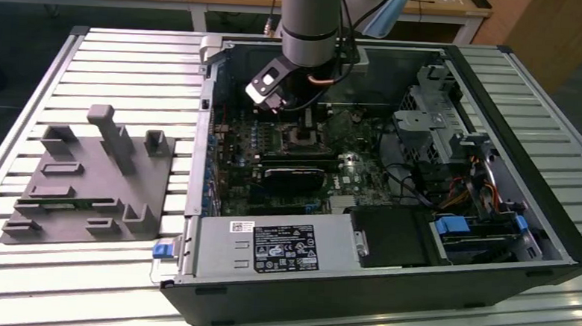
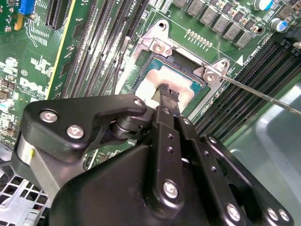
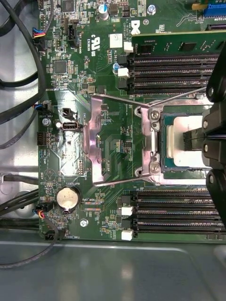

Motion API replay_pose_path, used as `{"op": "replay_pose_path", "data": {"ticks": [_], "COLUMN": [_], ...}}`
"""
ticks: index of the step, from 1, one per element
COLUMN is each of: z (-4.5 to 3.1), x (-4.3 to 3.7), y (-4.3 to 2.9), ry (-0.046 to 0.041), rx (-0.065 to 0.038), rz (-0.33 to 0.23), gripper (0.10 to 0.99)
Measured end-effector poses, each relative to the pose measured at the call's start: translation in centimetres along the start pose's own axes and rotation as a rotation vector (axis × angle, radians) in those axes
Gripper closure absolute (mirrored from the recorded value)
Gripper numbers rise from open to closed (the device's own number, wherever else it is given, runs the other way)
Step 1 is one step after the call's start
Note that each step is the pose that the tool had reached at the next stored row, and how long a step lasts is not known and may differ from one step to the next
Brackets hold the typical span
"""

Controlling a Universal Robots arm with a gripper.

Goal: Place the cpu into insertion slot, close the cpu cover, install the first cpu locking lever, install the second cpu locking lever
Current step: 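Place the cpu into insertion slot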

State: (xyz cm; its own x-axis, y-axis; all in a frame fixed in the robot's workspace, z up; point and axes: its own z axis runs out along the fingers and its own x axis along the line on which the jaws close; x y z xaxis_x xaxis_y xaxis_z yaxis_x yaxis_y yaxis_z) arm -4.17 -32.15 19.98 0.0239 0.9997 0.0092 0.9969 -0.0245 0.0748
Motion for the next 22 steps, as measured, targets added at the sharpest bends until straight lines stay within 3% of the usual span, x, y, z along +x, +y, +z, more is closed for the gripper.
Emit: {"op": "replay_pose_path", "data": {"ticks": [13,17,22], "z": [0.07,-0.61,-2.07], "x": [0.03,0.01,0.02], "y": [0.05,0.09,0.20], "ry": [0.0016,0.0005,0.0000], "rx": [-0.001,0.000,0.000], "rz": [0.000,0.000,0.000], "gripper": [0.980,0.980,0.980]}}
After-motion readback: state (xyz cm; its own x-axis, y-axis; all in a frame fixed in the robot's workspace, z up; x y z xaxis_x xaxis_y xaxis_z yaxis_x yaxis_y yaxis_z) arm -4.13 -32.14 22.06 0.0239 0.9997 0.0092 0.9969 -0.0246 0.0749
